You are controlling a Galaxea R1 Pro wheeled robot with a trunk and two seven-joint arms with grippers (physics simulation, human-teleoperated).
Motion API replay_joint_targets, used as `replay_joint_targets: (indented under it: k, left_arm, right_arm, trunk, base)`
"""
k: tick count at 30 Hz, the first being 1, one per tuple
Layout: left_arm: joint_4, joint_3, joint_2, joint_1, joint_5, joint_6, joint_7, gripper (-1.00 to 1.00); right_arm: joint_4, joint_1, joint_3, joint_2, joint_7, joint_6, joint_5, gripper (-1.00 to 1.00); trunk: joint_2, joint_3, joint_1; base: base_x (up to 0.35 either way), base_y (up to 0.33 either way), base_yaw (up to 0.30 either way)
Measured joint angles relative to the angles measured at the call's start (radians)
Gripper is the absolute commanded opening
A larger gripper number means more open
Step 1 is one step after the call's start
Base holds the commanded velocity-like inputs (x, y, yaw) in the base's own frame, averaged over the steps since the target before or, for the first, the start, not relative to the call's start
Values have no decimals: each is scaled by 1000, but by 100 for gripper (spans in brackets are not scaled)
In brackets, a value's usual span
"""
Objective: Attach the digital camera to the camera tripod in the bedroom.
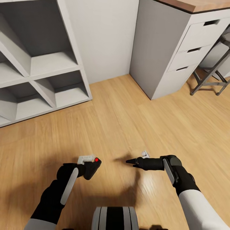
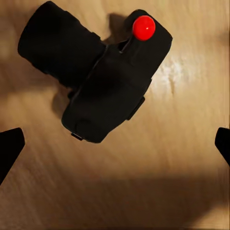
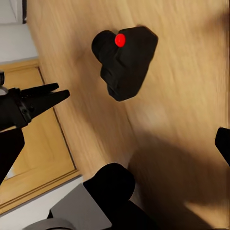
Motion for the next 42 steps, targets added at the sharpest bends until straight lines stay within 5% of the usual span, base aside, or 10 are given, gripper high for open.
replay_joint_targets:
  k: [6, 20, 23, 24, 27, 32, 33, 40, 42]
  left_arm:
    - [2, 0, 0, 0, -68, 12, -1, 100]
    - [62, 0, 1, 0, -71, -16, -13, 100]
    - [115, 0, 2, 0, -72, -68, -14, 100]
    - [186, 0, 3, 0, -75, -169, -15, 100]
    - [289, 0, 11, 0, -82, -311, -16, 100]
    - [390, -1, 19, 0, -110, -420, -17, 100]
    - [428, -1, 22, 0, -139, -461, -17, 100]
    - [490, -5, 26, 0, -181, -550, -17, 100]
    - [528, -7, 37, 0, -191, -623, -19, 100]
  right_arm:
    - [1, 0, -1, 3, -19, 0, 0, 100]
    - [2, 0, -2, 3, -21, -39, -1, 100]
    - [2, 0, -1, 4, -21, -42, -1, 100]
    - [2, 0, -1, 4, -21, -43, -1, 100]
    - [2, 0, -1, 4, -21, -44, -1, 100]
    - [2, 0, -1, 5, -21, -44, -1, 100]
    - [2, 0, -1, 6, -21, -44, -1, 100]
    - [2, 0, -1, 7, -21, -44, -1, 100]
    - [3, 0, -1, 7, -21, -44, -1, 100]
  trunk:
    - [-1, -23, 3]
    - [-1, -23, 3]
    - [-1, -23, 3]
    - [-1, -23, 3]
    - [-1, -23, 3]
    - [-1, -23, 3]
    - [-1, -23, 3]
    - [-1, -23, 3]
    - [-1, -23, 3]
  base:
    - [0, 0, 0]
    - [0, 0, 0]
    - [0, 0, 0]
    - [0, 0, 0]
    - [0, 0, 0]
    - [0, 0, 0]
    - [0, 0, 0]
    - [0, 0, 0]
    - [0, 0, 0]
